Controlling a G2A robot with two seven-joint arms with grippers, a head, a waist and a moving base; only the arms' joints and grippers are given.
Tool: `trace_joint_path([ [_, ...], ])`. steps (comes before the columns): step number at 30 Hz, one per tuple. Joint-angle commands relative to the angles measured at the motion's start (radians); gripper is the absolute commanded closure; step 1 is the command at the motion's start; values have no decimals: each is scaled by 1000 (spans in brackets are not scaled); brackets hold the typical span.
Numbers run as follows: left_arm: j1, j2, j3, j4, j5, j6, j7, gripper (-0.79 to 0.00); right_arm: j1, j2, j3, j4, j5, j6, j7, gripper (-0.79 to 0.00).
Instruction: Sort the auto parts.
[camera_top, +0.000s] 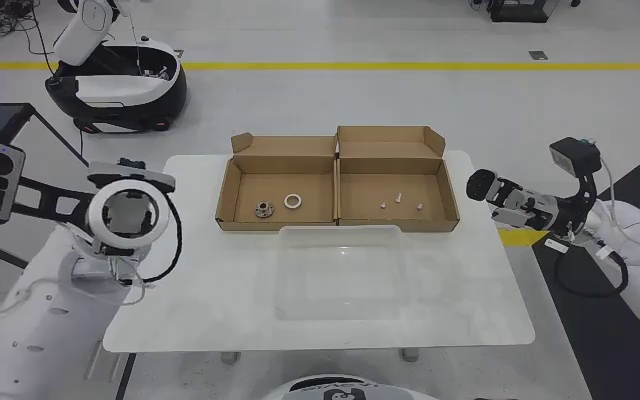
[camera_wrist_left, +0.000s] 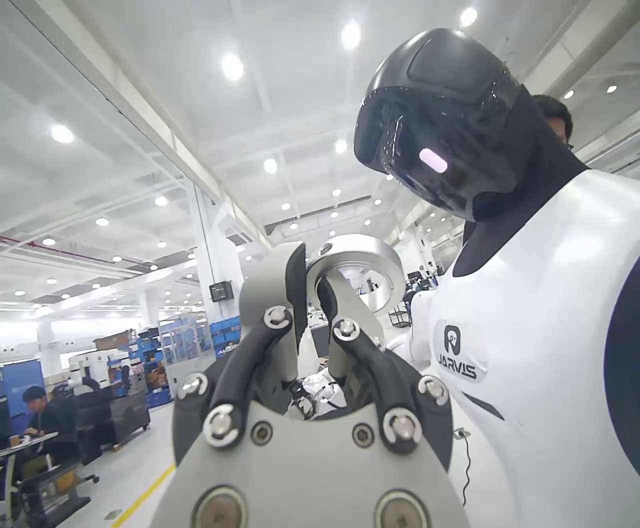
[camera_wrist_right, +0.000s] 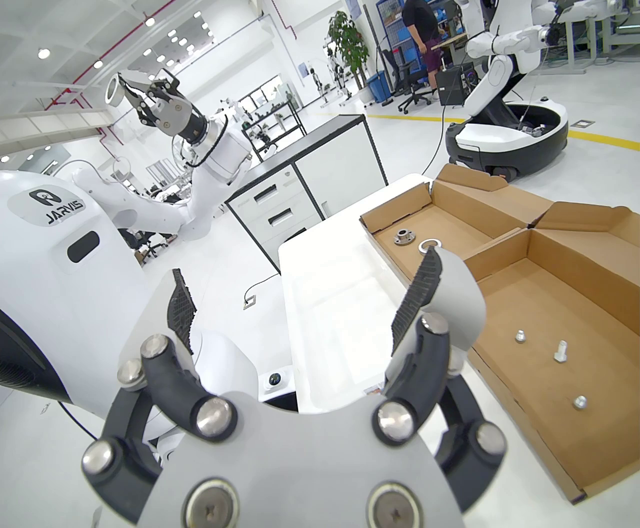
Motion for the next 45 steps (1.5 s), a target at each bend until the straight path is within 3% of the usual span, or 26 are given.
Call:
trace_joint_path([
  [1,-2,-2,-2,1,13,0,-17,0,0,0,0,0,0,0,0,-785],
  [9,1,-2,-27,9,66,0,-178,0,0,0,0,0,0,0,0,-785],
  [23,4,-4,-24,-1,35,0,-174,0,0,0,0,0,0,0,0,-785],
  [27,2,-11,-6,0,12,59,-211,0,0,0,0,0,0,0,0,-785],
  [32,-92,-26,77,61,6,116,-358,0,0,0,0,0,0,0,0,-785],
  [39,-200,-43,198,175,56,114,-623,0,0,0,0,0,0,0,0,-785],
  [45,-357,-84,328,301,73,212,-751,0,0,0,0,0,0,0,0,-785],
])
